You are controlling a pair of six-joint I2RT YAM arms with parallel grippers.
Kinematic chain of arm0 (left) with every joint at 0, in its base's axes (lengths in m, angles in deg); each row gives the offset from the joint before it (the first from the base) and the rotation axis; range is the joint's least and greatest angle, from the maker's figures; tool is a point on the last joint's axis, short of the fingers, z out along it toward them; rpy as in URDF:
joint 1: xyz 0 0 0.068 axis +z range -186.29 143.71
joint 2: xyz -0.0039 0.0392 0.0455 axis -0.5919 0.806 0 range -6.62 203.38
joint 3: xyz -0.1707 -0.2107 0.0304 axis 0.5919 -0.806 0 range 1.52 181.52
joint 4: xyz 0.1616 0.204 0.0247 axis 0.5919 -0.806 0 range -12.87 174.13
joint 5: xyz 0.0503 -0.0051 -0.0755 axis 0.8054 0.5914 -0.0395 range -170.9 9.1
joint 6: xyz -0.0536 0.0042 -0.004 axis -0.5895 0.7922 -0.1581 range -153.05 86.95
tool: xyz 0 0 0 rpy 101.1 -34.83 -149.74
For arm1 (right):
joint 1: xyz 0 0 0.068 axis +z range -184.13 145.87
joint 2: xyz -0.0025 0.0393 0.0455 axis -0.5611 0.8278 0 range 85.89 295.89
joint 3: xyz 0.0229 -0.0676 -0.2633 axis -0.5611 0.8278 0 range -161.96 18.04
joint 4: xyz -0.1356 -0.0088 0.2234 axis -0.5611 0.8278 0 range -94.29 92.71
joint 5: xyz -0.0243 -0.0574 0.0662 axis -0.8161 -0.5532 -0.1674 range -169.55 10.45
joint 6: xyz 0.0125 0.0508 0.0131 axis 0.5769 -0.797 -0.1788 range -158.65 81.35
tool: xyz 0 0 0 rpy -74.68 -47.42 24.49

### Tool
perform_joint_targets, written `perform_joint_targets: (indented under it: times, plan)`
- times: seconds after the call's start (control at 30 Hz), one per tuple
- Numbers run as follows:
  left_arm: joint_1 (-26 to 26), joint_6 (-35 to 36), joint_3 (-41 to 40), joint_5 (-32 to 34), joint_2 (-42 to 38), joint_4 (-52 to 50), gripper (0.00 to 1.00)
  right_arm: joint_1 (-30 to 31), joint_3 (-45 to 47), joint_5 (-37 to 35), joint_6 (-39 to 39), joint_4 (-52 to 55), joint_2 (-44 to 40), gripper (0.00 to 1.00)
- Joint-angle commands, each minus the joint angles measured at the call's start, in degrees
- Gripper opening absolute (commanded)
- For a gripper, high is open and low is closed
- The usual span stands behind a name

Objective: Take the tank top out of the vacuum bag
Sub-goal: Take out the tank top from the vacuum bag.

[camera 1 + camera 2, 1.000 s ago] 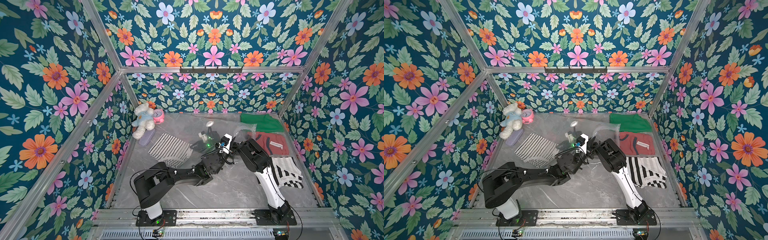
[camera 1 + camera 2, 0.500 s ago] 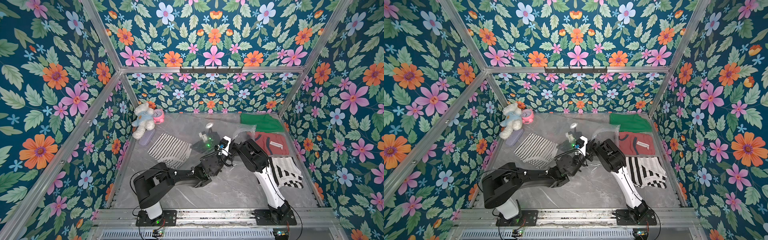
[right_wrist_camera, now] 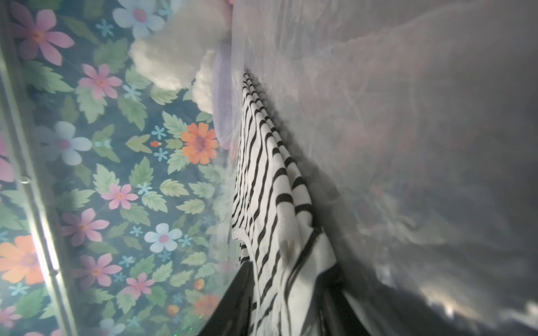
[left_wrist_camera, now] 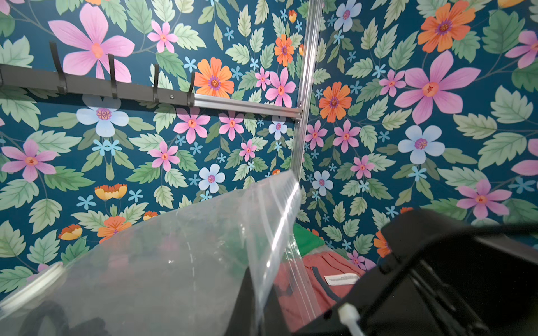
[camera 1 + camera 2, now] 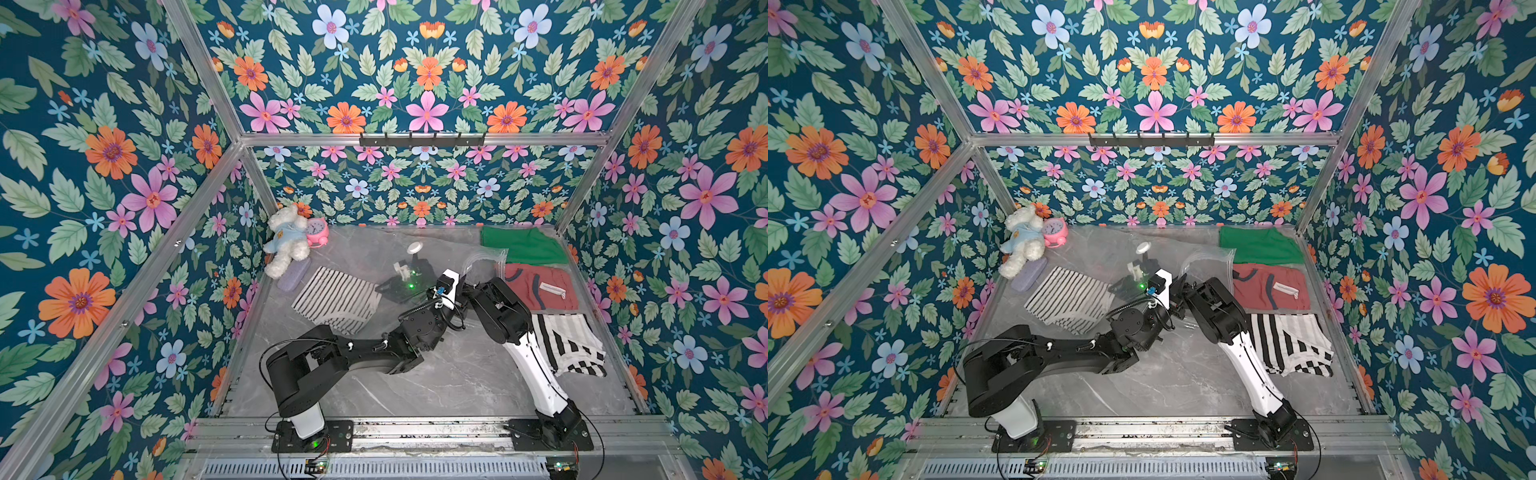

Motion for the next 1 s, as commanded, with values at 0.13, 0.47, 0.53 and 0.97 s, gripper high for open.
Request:
perform_joint_targets:
  times: [0.13,0.47,0.53,0.97]
  plan:
    - [-1.04,-0.07,2.5,-11.87,1.29,-4.25,0.0,2.25,-2.99,-3.06,1.9,12.95,1.99,0.36]
    - [-1.35,-0.64,2.18,-11.45,2.18,-3.34,0.0,2.46,-4.02,0.2,-3.41,3.44,4.41,0.15]
    - [-1.33,-0.86,1.17,-9.22,2.19,-1.52,0.0,2.43,-3.48,0.89,-2.76,1.65,3.85,0.11]
    - [-1.38,1.83,-1.7,-0.86,-0.95,-2.33,0.0,0.99,5.31,-2.19,5.07,0.67,-4.31,0.0]
